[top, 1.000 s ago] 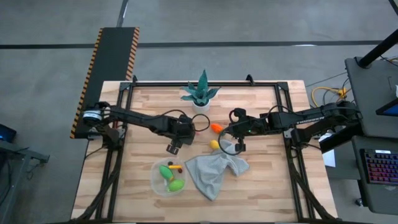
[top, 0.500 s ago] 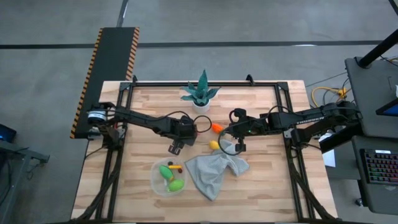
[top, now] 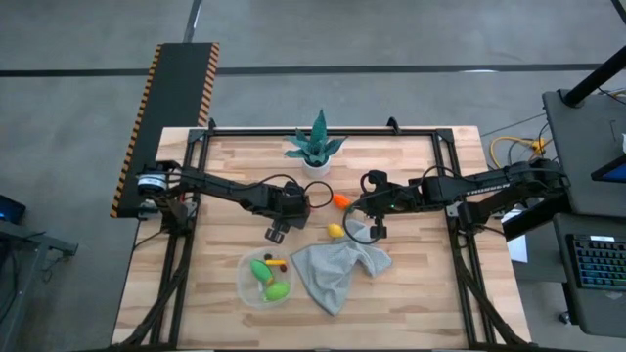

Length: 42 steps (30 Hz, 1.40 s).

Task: Pick and placing Produce into tupperware
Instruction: Put the red strawberry in the transparent bin

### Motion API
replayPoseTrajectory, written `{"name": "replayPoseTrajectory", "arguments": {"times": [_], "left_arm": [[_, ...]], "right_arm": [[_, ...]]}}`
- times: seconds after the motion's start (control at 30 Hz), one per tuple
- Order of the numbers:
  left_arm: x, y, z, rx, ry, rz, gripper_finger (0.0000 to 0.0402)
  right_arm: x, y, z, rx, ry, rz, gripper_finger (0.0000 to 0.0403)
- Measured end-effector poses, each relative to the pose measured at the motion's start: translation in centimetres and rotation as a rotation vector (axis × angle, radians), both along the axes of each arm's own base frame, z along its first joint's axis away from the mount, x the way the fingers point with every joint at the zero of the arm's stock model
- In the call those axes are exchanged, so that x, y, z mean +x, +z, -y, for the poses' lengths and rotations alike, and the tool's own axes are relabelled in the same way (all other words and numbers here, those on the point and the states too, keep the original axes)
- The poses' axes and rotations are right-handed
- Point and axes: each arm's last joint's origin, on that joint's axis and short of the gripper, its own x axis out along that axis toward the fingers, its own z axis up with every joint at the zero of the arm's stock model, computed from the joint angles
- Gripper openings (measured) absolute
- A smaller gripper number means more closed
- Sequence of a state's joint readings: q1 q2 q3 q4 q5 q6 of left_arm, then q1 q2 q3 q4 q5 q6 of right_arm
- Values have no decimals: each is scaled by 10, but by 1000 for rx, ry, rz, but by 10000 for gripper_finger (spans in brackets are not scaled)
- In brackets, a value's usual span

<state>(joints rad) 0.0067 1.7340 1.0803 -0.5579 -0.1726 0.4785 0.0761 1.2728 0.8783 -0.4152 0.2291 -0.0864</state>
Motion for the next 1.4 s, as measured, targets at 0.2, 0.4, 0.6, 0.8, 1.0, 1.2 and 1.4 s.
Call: {"name": "replayPoseTrajectory", "arguments": {"times": [0.2,0.4,0.6,0.8,1.0,1.2,1.4], "left_arm": [[0,0,0,-3,-1,-1,129],[-1,-2,0,-4,-1,-7,114],[-2,-7,0,-15,-3,-23,113],[-2,-15,0,-13,-1,-31,113],[-2,-16,0,-9,-2,-32,113],[-2,-16,0,-8,-2,-32,113],[-3,-14,0,-8,-1,-42,113]], "right_arm": [[0,-1,0,0,0,-2,13],[0,-1,0,0,0,-4,13],[-1,-2,0,0,0,-6,13],[-1,-2,0,0,0,-8,13],[-1,-2,0,3,-4,-7,13],[-1,-3,0,5,-6,-7,13],[-1,-3,0,5,-6,-7,13]]}}
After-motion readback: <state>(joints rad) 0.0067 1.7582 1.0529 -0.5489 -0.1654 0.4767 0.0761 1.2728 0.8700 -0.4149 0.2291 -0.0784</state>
